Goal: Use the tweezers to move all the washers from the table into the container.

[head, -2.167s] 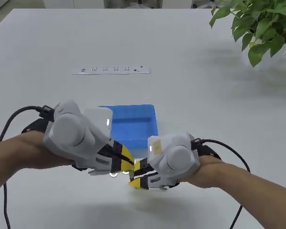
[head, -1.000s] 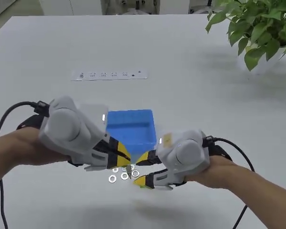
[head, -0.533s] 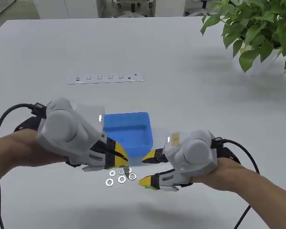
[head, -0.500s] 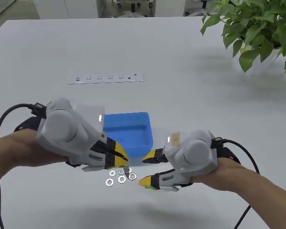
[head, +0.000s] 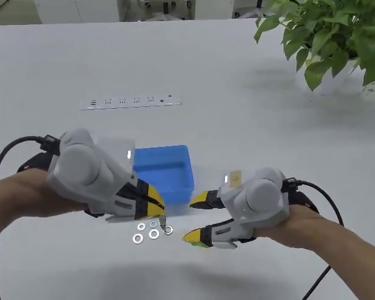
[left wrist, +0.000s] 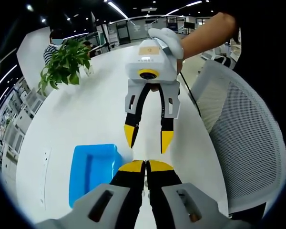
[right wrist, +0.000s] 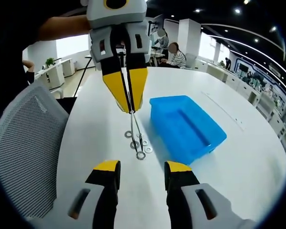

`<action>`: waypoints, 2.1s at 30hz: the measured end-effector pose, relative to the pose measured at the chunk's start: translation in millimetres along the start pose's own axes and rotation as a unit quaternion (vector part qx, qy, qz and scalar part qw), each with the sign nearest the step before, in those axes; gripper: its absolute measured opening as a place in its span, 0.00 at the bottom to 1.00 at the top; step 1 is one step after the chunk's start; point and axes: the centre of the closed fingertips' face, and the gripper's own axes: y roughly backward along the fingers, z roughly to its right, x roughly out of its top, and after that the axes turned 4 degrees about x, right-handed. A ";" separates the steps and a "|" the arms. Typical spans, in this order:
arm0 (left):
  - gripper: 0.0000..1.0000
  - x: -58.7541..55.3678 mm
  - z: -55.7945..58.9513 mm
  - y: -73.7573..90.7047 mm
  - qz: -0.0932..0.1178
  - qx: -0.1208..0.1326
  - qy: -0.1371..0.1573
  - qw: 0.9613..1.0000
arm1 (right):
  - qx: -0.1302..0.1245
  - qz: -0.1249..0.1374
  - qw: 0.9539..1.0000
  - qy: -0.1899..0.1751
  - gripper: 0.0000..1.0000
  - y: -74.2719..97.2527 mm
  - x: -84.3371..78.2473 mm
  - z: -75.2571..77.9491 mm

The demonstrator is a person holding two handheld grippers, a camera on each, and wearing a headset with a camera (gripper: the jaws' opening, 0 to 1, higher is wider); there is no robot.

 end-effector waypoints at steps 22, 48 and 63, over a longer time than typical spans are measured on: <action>0.05 2.5 3.3 -2.0 0.000 -0.012 -0.001 1.000 | -0.001 -0.003 1.000 -0.007 0.39 -0.1 -6.7 -1.0; 0.05 -1.9 1.2 -1.3 -0.003 -0.026 0.004 1.000 | 0.018 0.003 1.000 0.011 0.36 -9.8 3.6 -4.4; 0.05 -3.4 -3.0 -4.8 -0.005 -0.042 0.002 0.999 | 0.035 0.004 0.999 0.029 0.30 -21.9 11.8 -4.0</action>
